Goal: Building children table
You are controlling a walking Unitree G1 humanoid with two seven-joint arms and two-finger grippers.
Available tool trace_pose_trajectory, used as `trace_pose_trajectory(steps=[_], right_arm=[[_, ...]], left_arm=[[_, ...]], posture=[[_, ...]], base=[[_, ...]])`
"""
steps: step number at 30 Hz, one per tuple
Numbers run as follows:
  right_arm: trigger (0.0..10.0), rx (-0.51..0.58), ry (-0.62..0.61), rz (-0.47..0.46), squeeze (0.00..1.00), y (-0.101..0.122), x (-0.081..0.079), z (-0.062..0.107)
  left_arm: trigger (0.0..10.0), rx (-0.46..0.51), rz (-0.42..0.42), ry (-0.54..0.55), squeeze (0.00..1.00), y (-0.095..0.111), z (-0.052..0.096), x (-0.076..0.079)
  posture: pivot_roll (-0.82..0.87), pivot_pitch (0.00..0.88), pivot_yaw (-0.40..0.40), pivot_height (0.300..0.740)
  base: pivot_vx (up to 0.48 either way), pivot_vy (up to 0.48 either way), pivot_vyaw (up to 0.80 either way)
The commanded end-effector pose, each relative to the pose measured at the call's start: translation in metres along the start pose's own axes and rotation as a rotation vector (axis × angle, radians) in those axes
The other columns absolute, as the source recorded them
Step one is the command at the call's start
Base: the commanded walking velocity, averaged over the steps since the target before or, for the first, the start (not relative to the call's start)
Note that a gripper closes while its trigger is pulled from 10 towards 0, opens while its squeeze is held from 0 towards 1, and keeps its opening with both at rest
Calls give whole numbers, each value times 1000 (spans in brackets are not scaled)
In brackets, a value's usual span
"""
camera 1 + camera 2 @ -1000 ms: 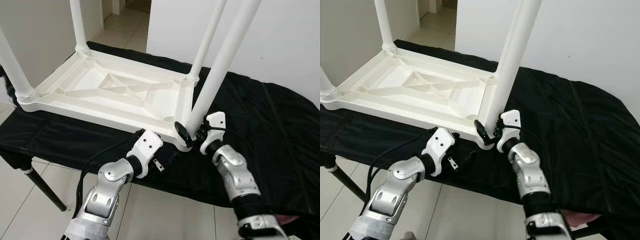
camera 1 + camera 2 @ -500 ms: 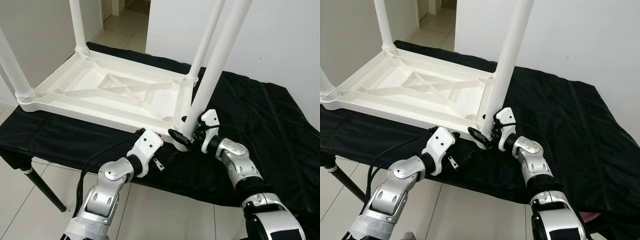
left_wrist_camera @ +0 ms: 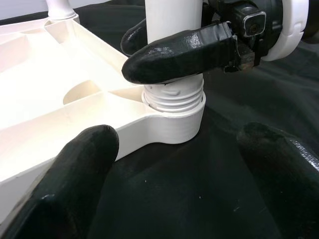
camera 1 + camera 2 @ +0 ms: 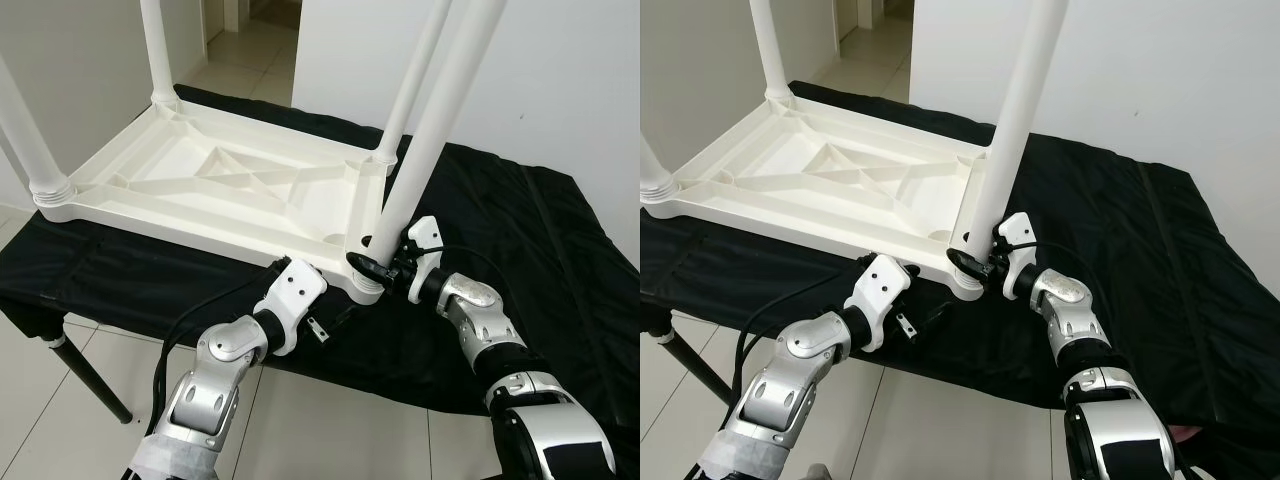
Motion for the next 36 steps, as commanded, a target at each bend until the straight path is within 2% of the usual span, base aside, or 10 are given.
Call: trace_pose_trajectory(steps=[1,6,10,14,20,21,23,26,29,36], right_arm=[[10000,-38,-12,-35,0,-14,-4,2],[10000,-31,-78,-69,0,-15,-3,0],[10000,-32,-235,-85,0,-15,3,-5],[10000,-9,-347,-142,0,-12,-5,-9],[10000,-41,-583,-201,0,-19,4,0],[10000,-79,-702,-181,0,-26,2,9],[10000,-79,-702,-181,0,-26,2,9],[10000,-108,-881,-172,0,-31,-5,21],[10000,-91,-861,-183,0,-27,-17,15],[10000,-59,-832,-178,0,-18,-13,13]], left_arm=[[10000,-7,3,81,0,-1,-1,-7],[10000,-4,4,80,0,-1,-1,-7],[10000,-4,5,77,0,-1,-1,-6],[10000,-3,7,74,0,-1,-2,-5],[10000,-3,7,69,0,-1,-2,-4],[10000,-5,8,70,0,-1,-2,-3],[10000,-5,8,70,0,-1,-2,-3],[10000,-7,7,69,0,-2,-1,-2],[10000,-7,8,71,0,-2,-1,-2],[10000,-7,3,64,0,-2,-1,-1]], posture=[[32,0,-112,740],[30,0,-111,740],[25,0,-110,740],[20,0,-108,740],[25,0,-115,740],[25,0,-116,740],[25,0,-116,740],[29,0,-120,740],[36,0,-124,740],[37,0,-126,740]], base=[[0,0,0],[0,0,0],[0,0,0],[0,0,0],[0,0,0],[0,0,0],[0,0,0],[0,0,0],[0,0,0],[0,0,0]])
Point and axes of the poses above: a point about 5 cm out from each wrist's last joint towards the gripper, its own z axis pointing back from the gripper into the wrist, its own y axis along the axis of the wrist's last joint, x = y × z, the point moved 5 cm from there along -z, pointing out of the wrist towards the gripper, and after that the axes turned 2 degrees about z, right-handed, at the moved point
